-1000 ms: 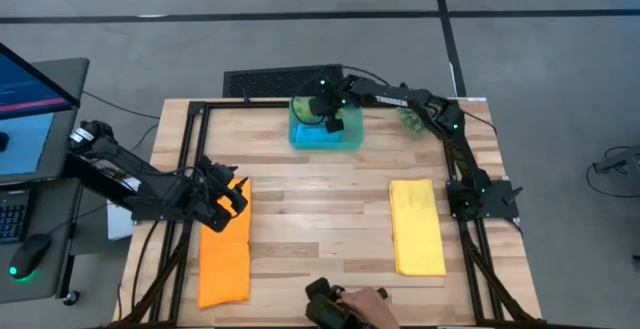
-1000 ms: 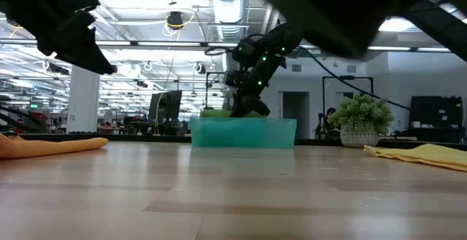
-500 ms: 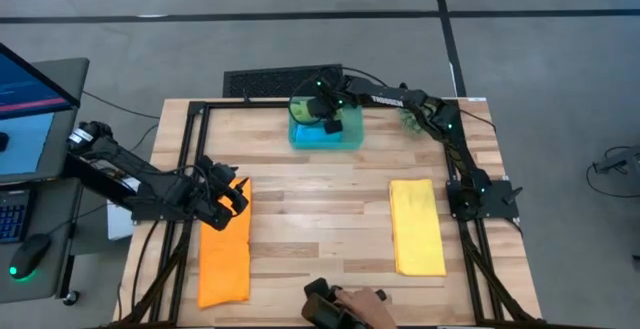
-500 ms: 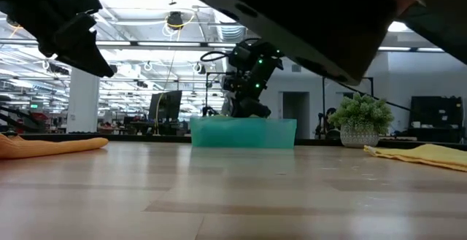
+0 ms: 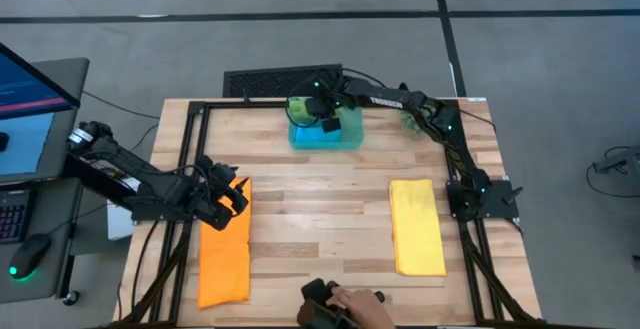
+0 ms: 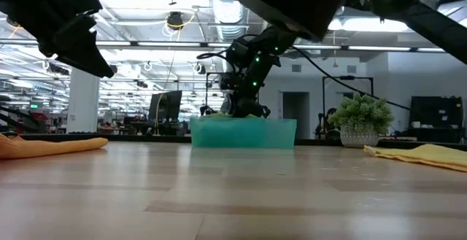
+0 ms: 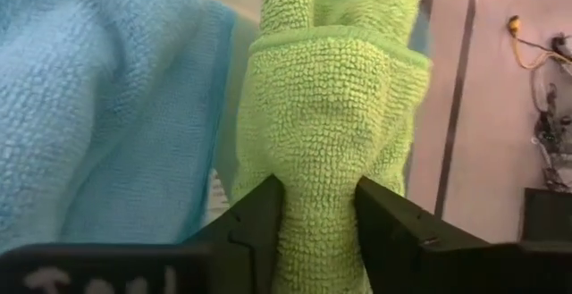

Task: Roll microfiber towels into tight, uniform cylinder then place into a basket
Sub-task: Put the rolled green towel into the green bin, then roll the orange towel

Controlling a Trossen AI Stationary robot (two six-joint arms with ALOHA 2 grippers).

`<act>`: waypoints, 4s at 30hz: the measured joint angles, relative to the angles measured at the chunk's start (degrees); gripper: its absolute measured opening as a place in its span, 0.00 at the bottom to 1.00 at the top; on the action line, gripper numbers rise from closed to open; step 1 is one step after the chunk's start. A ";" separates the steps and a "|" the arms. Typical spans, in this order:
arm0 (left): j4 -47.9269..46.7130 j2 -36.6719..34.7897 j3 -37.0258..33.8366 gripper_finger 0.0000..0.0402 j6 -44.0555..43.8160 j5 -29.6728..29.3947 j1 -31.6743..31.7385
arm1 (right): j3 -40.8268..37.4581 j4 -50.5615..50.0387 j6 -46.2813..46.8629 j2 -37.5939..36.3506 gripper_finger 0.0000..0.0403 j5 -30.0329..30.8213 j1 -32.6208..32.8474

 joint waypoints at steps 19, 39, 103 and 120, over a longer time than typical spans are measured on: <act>-0.07 0.00 0.00 0.51 0.02 2.86 0.00 | 9.91 -13.51 4.20 -0.13 0.36 0.05 2.70; 2.20 0.02 0.00 0.51 -2.30 7.93 -0.15 | 8.67 -51.67 30.24 -15.76 0.10 -5.61 10.89; 56.37 33.23 0.08 0.51 -0.11 19.09 3.75 | -33.67 -9.22 86.42 -29.86 0.07 24.34 58.79; 23.91 19.67 6.02 0.51 -10.58 31.60 -10.33 | -33.62 -7.08 87.65 -29.86 0.07 24.36 59.34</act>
